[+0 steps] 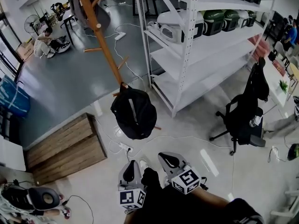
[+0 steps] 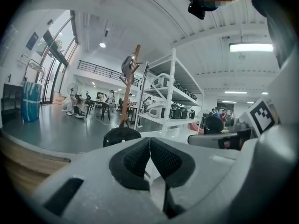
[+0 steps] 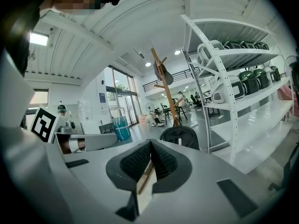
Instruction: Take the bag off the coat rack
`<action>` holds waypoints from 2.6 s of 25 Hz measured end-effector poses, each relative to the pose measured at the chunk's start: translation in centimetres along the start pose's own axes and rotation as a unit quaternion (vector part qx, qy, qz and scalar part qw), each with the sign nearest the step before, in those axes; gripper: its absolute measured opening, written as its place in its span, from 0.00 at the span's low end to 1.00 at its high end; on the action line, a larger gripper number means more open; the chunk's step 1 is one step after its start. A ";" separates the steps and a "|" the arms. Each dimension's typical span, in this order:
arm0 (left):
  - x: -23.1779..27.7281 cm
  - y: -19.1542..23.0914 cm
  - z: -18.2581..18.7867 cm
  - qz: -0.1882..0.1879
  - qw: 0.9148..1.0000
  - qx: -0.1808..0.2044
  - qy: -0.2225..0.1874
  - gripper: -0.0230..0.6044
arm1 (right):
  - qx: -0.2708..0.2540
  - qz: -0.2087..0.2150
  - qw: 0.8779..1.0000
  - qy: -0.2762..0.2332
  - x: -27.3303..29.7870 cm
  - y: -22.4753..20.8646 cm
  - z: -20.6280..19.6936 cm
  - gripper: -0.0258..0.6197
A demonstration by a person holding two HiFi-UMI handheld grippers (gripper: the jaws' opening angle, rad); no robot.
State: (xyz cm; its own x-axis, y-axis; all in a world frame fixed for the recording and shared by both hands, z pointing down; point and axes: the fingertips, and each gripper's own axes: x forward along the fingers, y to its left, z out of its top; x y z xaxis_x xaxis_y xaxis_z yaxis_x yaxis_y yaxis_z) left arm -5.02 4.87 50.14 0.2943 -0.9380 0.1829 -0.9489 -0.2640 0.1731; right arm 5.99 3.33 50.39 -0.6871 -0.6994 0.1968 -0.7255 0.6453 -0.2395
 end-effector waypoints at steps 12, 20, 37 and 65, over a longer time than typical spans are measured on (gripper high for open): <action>8.9 8.0 2.9 -0.032 0.999 0.006 0.002 0.06 | 0.001 -0.026 1.000 0.003 10.9 -2.9 2.8 0.06; 13.8 15.0 4.5 -0.053 0.998 0.012 0.017 0.06 | 0.006 -0.046 0.999 0.007 18.8 -3.1 4.5 0.06; 21.8 19.6 5.4 -0.043 0.998 0.020 0.036 0.06 | 0.002 -0.039 0.999 0.022 26.7 -8.2 6.5 0.06; 31.0 21.3 -0.5 0.002 0.991 0.025 0.133 0.33 | -0.065 0.025 0.987 0.147 32.5 -19.8 3.2 0.26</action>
State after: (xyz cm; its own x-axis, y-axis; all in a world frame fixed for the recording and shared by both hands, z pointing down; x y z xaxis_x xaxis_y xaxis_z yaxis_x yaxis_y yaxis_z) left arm -16.04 -29.67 59.98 0.3043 -0.8487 0.4326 -0.9525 -0.2781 0.1244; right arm -1.81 -33.19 58.45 -0.6908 -0.5588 0.4588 -0.6761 0.7241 -0.1361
